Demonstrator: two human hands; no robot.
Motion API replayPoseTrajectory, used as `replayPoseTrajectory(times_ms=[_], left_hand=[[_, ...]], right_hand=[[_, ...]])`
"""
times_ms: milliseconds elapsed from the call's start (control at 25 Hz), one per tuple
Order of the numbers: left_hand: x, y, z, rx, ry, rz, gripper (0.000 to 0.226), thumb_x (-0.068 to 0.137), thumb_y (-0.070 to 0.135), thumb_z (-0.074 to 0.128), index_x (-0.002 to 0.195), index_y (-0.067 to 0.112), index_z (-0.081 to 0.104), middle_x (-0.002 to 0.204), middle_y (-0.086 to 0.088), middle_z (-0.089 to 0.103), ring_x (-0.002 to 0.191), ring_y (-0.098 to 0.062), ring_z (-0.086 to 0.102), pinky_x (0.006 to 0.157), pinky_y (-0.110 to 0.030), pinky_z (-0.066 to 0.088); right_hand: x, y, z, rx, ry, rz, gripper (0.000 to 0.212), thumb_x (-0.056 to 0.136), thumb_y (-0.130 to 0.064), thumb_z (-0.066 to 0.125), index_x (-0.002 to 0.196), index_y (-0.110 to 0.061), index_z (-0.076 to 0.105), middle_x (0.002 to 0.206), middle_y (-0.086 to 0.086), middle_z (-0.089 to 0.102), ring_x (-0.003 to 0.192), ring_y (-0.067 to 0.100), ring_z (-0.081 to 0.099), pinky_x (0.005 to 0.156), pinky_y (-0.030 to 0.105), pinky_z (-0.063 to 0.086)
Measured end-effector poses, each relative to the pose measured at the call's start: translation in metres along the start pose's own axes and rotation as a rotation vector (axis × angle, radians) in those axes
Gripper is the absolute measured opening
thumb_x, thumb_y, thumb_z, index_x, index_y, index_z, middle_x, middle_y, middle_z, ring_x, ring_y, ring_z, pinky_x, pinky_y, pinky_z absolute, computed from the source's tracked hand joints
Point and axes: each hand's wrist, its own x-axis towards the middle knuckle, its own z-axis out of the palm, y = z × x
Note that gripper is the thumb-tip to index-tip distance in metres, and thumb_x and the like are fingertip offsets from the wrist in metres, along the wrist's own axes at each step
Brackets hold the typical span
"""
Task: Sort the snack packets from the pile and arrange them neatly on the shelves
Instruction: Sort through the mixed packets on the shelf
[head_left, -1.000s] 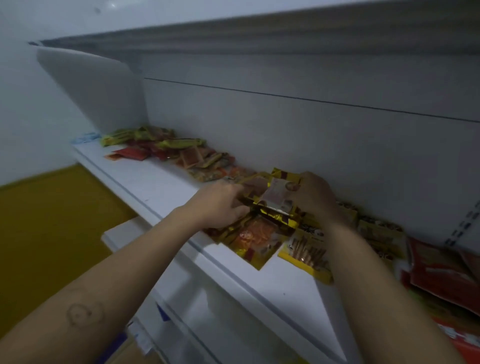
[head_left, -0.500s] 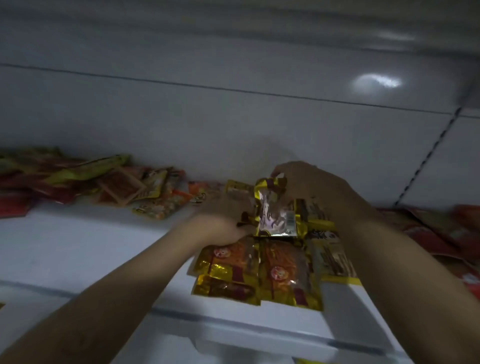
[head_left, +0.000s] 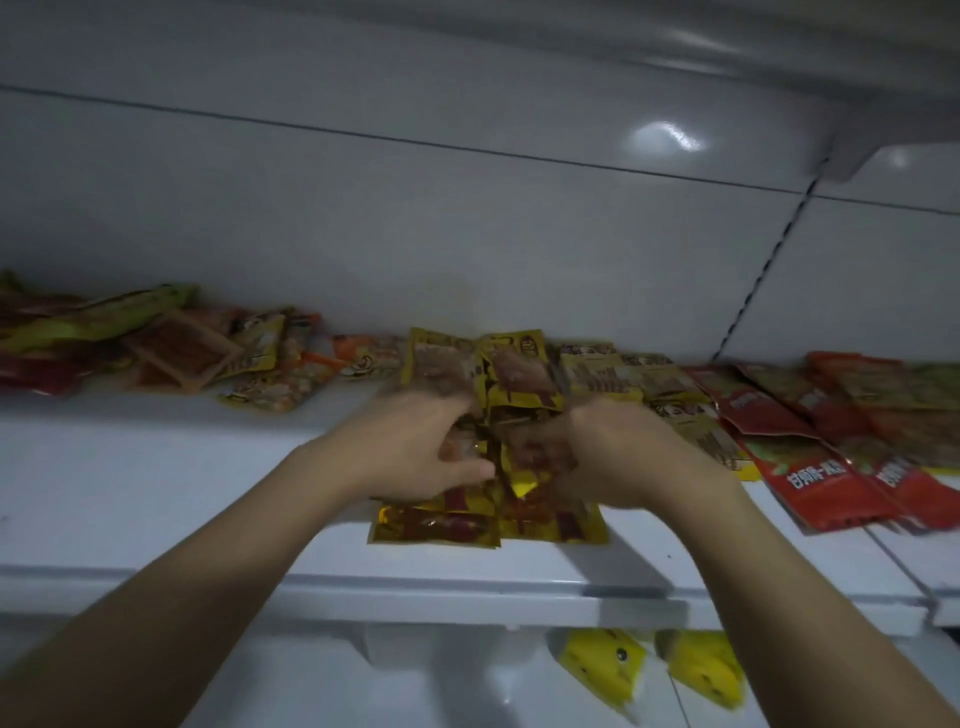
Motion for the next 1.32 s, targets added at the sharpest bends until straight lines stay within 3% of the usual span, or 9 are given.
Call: replayPoseTrajectory(times_ms=[80, 120, 240, 600, 720, 880, 1000, 1320], left_hand=[[-0.008, 0.006, 0.005, 0.057, -0.078, 0.004, 0.063, 0.084, 0.075, 0.044, 0.133, 0.036, 0.046, 0.132, 0.011, 0.052, 0.121, -0.015, 0.048, 0.101, -0.037, 0.039], [-0.011, 0.008, 0.009, 0.082, -0.109, -0.006, 0.065, 0.084, 0.076, 0.042, 0.135, 0.036, 0.045, 0.137, 0.012, 0.049, 0.125, -0.014, 0.045, 0.103, -0.037, 0.035], [-0.019, 0.014, 0.015, 0.093, -0.144, -0.035, 0.07, 0.086, 0.076, 0.037, 0.144, 0.037, 0.037, 0.15, 0.012, 0.038, 0.135, -0.015, 0.035, 0.11, -0.038, 0.029], [-0.027, 0.019, 0.032, 0.076, -0.062, -0.101, 0.068, 0.094, 0.065, 0.035, 0.153, 0.033, 0.023, 0.16, 0.009, 0.023, 0.145, -0.014, 0.021, 0.117, -0.039, 0.024], [-0.028, 0.018, 0.031, 0.092, -0.088, -0.093, 0.076, 0.09, 0.071, 0.038, 0.155, 0.035, 0.016, 0.162, 0.007, 0.015, 0.148, -0.015, 0.013, 0.121, -0.041, 0.013], [-0.039, 0.015, 0.026, 0.089, -0.153, -0.053, 0.086, 0.085, 0.074, 0.045, 0.155, 0.038, 0.01, 0.163, 0.011, 0.004, 0.149, -0.013, 0.003, 0.121, -0.038, 0.006], [-0.044, 0.016, 0.027, 0.063, -0.103, -0.056, 0.078, 0.089, 0.065, 0.051, 0.154, 0.039, 0.015, 0.163, 0.011, 0.007, 0.149, -0.012, 0.007, 0.12, -0.032, 0.012], [-0.046, 0.025, 0.041, 0.026, 0.04, -0.099, 0.062, 0.093, 0.054, 0.053, 0.15, 0.04, 0.032, 0.161, 0.011, 0.02, 0.149, -0.011, 0.013, 0.118, -0.031, 0.019]], right_hand=[[-0.01, 0.003, 0.016, 0.074, -0.068, 0.019, 0.064, 0.081, -0.071, 0.055, 0.139, -0.047, 0.044, 0.12, -0.002, 0.05, 0.116, 0.021, 0.049, 0.089, 0.034, 0.044], [-0.012, 0.005, 0.023, 0.125, -0.061, 0.025, 0.069, 0.081, -0.075, 0.049, 0.142, -0.046, 0.04, 0.134, -0.001, 0.046, 0.127, 0.023, 0.043, 0.098, 0.036, 0.041], [-0.011, 0.005, 0.04, 0.237, 0.057, 0.021, 0.06, 0.092, -0.065, 0.043, 0.146, -0.041, 0.036, 0.151, -0.005, 0.035, 0.135, 0.022, 0.038, 0.106, 0.038, 0.038], [-0.019, -0.013, 0.052, 0.118, 0.13, 0.096, 0.058, 0.094, -0.06, 0.043, 0.147, -0.038, 0.034, 0.149, 0.001, 0.039, 0.132, 0.027, 0.038, 0.105, 0.04, 0.034], [-0.013, -0.014, 0.052, 0.139, 0.133, 0.13, 0.058, 0.095, -0.059, 0.043, 0.146, -0.033, 0.038, 0.146, 0.005, 0.04, 0.132, 0.028, 0.037, 0.106, 0.042, 0.033], [-0.02, -0.01, 0.054, 0.161, 0.052, 0.091, 0.079, 0.085, -0.072, 0.048, 0.152, -0.037, 0.023, 0.152, 0.007, 0.032, 0.138, 0.031, 0.029, 0.112, 0.045, 0.025], [-0.024, -0.007, 0.057, 0.169, 0.023, 0.078, 0.091, 0.078, -0.074, 0.055, 0.153, -0.039, 0.017, 0.155, 0.005, 0.029, 0.14, 0.031, 0.027, 0.114, 0.046, 0.024], [-0.023, -0.007, 0.057, 0.149, 0.079, 0.099, 0.076, 0.086, -0.063, 0.055, 0.151, -0.038, 0.026, 0.153, 0.005, 0.033, 0.139, 0.031, 0.032, 0.112, 0.045, 0.026]])
